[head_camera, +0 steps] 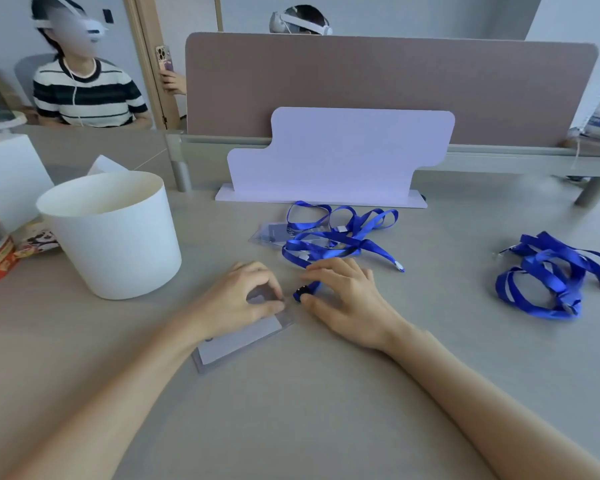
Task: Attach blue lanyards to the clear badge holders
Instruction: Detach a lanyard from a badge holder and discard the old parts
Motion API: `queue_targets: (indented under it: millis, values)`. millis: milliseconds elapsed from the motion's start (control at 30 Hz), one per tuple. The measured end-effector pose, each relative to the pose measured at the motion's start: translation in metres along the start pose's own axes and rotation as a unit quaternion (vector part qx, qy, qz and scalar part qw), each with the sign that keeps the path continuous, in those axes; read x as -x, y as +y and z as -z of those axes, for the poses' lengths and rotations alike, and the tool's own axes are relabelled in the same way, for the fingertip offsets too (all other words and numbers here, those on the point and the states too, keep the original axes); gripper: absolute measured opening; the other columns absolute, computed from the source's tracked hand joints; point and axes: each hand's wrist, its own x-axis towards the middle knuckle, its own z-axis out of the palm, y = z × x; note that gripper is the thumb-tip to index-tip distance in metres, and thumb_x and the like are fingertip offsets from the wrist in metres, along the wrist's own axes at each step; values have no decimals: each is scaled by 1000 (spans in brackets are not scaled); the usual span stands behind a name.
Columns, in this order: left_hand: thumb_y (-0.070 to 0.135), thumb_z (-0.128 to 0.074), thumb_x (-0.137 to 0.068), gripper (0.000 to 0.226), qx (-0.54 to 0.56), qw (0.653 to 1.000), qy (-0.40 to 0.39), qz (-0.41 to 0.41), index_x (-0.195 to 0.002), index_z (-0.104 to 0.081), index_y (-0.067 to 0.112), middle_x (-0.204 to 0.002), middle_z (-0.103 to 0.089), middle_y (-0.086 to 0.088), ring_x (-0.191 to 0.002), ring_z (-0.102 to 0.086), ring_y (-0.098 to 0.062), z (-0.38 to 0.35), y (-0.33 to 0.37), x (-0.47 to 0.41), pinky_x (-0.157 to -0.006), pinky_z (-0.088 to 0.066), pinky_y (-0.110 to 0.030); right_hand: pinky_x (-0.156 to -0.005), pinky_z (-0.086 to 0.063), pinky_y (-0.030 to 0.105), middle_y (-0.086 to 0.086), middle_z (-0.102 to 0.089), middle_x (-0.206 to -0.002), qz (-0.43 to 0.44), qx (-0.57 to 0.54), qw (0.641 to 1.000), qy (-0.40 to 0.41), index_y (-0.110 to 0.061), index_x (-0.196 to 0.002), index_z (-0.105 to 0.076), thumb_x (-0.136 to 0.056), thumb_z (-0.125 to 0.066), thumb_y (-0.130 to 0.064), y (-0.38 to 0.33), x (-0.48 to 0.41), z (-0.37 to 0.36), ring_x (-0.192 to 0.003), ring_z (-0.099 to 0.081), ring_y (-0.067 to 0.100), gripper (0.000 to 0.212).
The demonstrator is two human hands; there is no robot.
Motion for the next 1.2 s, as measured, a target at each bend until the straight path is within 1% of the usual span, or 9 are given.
queue_targets:
  millis: [233,400,500,667,767,867,1000,1100,1200]
  values:
    - [25,-69,-79,5,13,997,46,-55,-83,-66,26,-97,-66,16,-99,-54,-2,-4,6,4,-88,-39,-14,-94,-27,27,-17,-61,-95,31,7,999,4,-35,-98,-68,-85,-60,-42,0,-2,-6,-104,-51,5,17]
    - [23,-67,-75,8,7,994,79,-68,-83,-64,21,-102,-66,15,-100,-57,-2,-2,18,8,-90,-41,-16,-93,-24,15,-21,-55,-73,15,-29,999,24,-31,-92,-71,-83,-60,-40,-5,9,-2,-86,-45,8,17]
    - [38,-64,-77,13,-16,993,80,-81,-84,-63,27,-96,-65,15,-93,-56,-6,0,22,11,-83,-48,-31,-91,-25,15,-13,-60,-73,9,-47,998,43,-29,-87,-69,-83,-58,-38,-10,12,2,-85,-46,9,15]
    - [55,-56,-82,27,-35,993,73,-86,-86,-69,31,-97,-60,18,-95,-52,-5,4,26,12,-82,-47,-35,-87,-28,22,-12,-60,-73,20,-56,996,63,-29,-85,-69,-83,-62,-31,-15,15,6,-86,-48,10,8]
    - [55,-53,-82,28,-46,993,84,-74,-84,-68,31,-95,-60,17,-93,-51,-5,4,30,13,-79,-48,-36,-85,-29,24,-15,-58,-71,34,-48,995,77,-29,-83,-68,-82,-65,-26,-16,16,7,-84,-48,8,4]
    - [52,-52,-83,29,-81,985,139,-54,-77,-67,28,-89,-60,15,-88,-52,-5,0,39,13,-71,-48,-34,-82,-34,25,-14,-57,-69,41,-49,993,96,-23,-78,-66,-81,-67,-22,-16,16,8,-78,-50,9,3]
    - [38,-59,-86,23,-117,970,202,-66,-71,-66,21,-84,-60,13,-82,-55,-9,0,48,13,-64,-43,-26,-67,-38,14,-9,-54,-64,19,-100,990,97,-15,-75,-63,-84,-69,-15,-20,16,9,-66,-50,11,11]
    - [39,-64,-85,14,-108,972,197,-72,-89,-65,26,-96,-59,15,-84,-54,-4,7,49,17,-65,-46,-28,-58,-40,18,-3,-57,-64,-22,-152,984,85,-14,-78,-62,-87,-67,-13,-21,17,10,-60,-49,16,11]
    - [51,-67,-80,58,-103,983,151,-28,-130,-44,34,-111,-55,22,-84,-42,4,13,48,20,-68,-35,-21,-55,-40,32,5,-57,-64,-67,-186,972,125,-11,-81,-58,-90,-63,-14,-19,16,12,-57,-43,26,11]
